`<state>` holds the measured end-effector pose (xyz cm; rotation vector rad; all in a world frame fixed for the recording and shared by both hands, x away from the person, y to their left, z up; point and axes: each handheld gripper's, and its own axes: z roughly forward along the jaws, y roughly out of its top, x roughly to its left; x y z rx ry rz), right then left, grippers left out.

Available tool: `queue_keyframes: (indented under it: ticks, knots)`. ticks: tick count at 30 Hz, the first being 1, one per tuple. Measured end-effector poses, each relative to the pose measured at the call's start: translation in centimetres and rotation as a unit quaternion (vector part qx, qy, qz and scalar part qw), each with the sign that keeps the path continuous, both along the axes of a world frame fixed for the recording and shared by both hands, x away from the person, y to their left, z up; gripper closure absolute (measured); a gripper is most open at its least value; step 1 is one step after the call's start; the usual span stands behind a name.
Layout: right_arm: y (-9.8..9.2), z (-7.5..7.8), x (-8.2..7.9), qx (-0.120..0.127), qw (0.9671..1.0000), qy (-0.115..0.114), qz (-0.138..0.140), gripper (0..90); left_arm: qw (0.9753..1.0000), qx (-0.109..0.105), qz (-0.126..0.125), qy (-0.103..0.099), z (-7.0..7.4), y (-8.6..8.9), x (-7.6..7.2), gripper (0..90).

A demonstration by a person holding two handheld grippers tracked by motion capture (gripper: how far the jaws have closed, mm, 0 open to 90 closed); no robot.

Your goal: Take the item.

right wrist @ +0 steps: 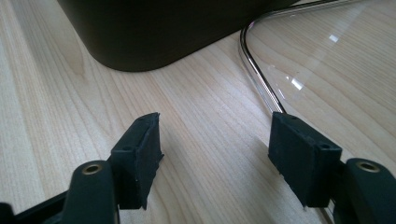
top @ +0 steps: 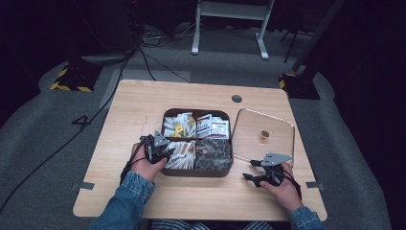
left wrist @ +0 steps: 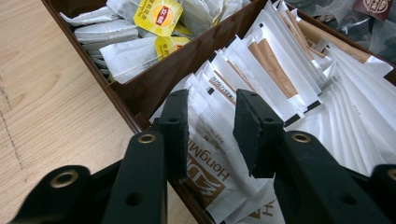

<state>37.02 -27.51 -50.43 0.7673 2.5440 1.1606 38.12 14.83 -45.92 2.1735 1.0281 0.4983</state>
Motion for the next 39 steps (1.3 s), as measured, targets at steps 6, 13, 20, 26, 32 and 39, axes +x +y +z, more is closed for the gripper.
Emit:
queue_keyframes:
  ticks: [6, 13, 20, 26, 32, 39]
  knots:
    - [0.0, 0.0, 0.0, 0.000, 1.0000, 0.000, 0.000, 34.4, 0.9999, 0.017, 0.001, -0.002, 0.1, 0.0, -0.1, 71.5]
    - [0.0, 0.0, 0.0, 0.000, 1.0000, 0.000, 0.000, 34.4, 0.9993, 0.037, -0.003, 0.007, -0.1, -0.4, 0.0, 74.9]
    - [-0.1, 0.0, -0.1, 0.000, 1.0000, 0.000, 0.000, 34.2, 0.9985, 0.054, -0.003, 0.014, -0.1, -0.8, 0.0, 73.8]
    - [-0.1, 0.0, -0.1, 0.000, 1.0000, 0.000, 0.000, 34.2, 0.9984, 0.054, 0.002, 0.017, -0.1, -0.4, 0.2, 85.4]
    - [-0.1, 0.0, -0.2, 0.000, 1.0000, 0.000, 0.000, 34.2, 0.9994, 0.012, 0.004, 0.031, 0.0, 0.3, 0.3, 89.6]
    - [-0.2, 0.0, -0.1, 0.000, 1.0000, 0.001, 0.000, 34.0, 0.9977, -0.065, -0.001, 0.022, 1.2, 1.4, 0.0, 89.9]
